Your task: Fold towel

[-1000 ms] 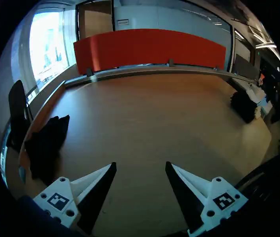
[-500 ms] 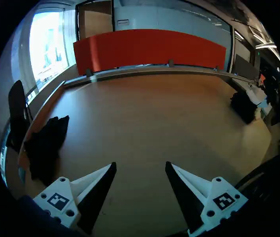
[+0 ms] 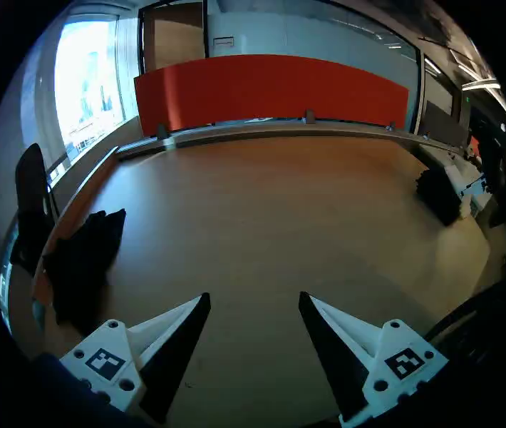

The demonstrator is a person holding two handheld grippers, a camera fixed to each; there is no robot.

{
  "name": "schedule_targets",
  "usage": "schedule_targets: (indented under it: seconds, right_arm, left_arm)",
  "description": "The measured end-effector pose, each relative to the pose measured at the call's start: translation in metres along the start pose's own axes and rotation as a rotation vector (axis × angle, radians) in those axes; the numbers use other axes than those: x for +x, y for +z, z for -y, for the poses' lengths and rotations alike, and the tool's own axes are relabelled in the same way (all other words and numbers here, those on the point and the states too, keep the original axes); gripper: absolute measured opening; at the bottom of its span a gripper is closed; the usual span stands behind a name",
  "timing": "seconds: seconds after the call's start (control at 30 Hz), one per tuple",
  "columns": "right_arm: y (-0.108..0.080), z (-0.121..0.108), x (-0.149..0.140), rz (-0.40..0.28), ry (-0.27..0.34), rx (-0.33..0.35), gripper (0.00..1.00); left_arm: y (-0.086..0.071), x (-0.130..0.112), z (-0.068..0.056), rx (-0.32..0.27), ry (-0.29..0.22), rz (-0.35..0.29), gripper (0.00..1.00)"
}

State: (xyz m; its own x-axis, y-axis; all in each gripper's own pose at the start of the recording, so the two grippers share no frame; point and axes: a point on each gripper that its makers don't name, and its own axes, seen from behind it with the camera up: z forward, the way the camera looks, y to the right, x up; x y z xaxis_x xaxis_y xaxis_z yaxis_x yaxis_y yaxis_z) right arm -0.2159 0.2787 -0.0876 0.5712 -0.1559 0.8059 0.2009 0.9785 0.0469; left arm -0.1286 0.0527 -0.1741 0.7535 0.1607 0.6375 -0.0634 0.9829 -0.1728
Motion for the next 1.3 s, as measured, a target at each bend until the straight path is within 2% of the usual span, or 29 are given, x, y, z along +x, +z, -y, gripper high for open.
schedule_targets:
  seconds: [0.27, 0.37, 0.5, 0.87, 1.3]
  right_arm:
    - [-0.006, 0.01, 0.011, -0.042, 0.028, 0.01, 0.91]
    - [-0.009, 0.016, 0.02, -0.072, 0.053, 0.018, 0.98]
    - [-0.016, 0.025, 0.036, -0.13, 0.092, 0.032, 1.0]
    - [-0.041, 0.034, 0.085, -0.301, 0.199, 0.013, 1.0]
    - [-0.073, 0.046, 0.115, -0.458, 0.198, -0.011, 1.0]
  left_arm:
    - [-0.002, 0.0, 0.004, 0.003, -0.004, -0.004, 0.92]
    - [-0.003, 0.0, 0.005, 0.006, -0.007, -0.007, 0.92]
    - [-0.003, 0.001, 0.006, 0.007, -0.017, -0.012, 0.92]
    - [-0.003, 0.008, 0.009, 0.015, -0.043, -0.037, 0.92]
    - [-0.003, 0.022, 0.016, 0.028, -0.068, -0.075, 0.92]
